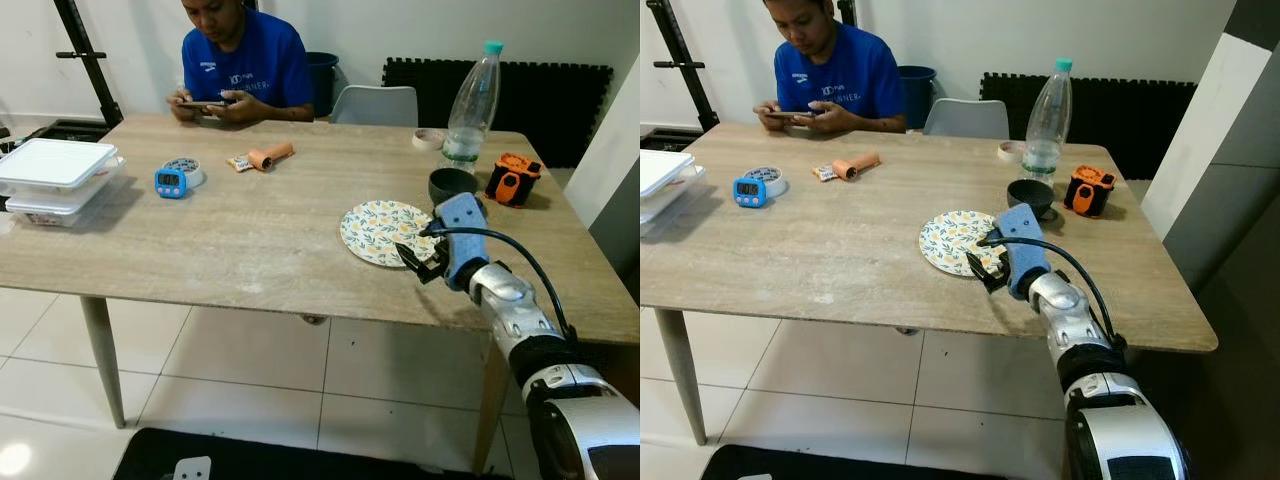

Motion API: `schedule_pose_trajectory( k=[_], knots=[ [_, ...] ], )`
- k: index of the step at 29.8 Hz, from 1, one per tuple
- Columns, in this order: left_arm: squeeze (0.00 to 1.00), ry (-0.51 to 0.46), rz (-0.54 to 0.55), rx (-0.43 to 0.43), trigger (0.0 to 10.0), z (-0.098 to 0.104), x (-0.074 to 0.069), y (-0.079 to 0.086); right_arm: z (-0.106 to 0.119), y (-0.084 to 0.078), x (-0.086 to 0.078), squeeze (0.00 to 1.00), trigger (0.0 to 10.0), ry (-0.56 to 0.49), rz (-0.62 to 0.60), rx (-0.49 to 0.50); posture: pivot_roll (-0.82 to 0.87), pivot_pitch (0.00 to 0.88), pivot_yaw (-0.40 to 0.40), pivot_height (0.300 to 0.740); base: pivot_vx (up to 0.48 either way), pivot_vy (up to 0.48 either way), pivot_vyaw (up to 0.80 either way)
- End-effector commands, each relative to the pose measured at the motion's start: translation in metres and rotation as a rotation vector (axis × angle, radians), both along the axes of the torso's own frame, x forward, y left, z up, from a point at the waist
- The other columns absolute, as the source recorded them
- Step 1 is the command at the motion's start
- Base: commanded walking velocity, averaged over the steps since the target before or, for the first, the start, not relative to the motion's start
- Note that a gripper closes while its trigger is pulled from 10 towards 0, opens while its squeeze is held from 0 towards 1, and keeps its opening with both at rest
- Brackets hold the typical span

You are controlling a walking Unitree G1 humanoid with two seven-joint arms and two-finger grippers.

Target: Restocking fridge

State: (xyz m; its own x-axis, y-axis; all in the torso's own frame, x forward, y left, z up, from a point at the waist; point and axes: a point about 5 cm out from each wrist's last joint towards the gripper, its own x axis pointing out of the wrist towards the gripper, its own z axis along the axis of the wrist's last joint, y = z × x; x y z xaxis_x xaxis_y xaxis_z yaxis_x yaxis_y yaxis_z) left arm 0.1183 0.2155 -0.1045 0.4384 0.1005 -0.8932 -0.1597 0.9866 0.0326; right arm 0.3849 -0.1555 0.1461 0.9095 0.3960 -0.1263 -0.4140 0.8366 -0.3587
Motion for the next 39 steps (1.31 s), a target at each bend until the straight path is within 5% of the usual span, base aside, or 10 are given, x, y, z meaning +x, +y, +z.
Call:
schedule_pose_trajectory(
  k=[1,14,39],
  knots=[
    [0.0,0.017,-0.002,-0.012,10.0,-0.002,-0.004,-0.005,0.002,0.01,0.002,0.0,10.0,-0.031,0.033,-0.137,-0.05,0.039,-0.025,0.74,0.0,0.0,0.0],
    [0.0,0.015,-0.009,-0.017,10.0,-0.003,-0.004,-0.007,-0.019,0.043,-0.004,0.0,10.0,-0.071,0.159,-0.448,-0.05,0.073,-0.038,0.74,0.0,0.0,0.0],
    [0.0,0.033,-0.076,0.027,10.0,-0.002,-0.014,0.006,0.012,0.043,0.014,0.0,10.0,-0.212,0.085,-0.692,-0.05,0.304,-0.017,0.74,0.0,0.0,0.0]
  ],
)
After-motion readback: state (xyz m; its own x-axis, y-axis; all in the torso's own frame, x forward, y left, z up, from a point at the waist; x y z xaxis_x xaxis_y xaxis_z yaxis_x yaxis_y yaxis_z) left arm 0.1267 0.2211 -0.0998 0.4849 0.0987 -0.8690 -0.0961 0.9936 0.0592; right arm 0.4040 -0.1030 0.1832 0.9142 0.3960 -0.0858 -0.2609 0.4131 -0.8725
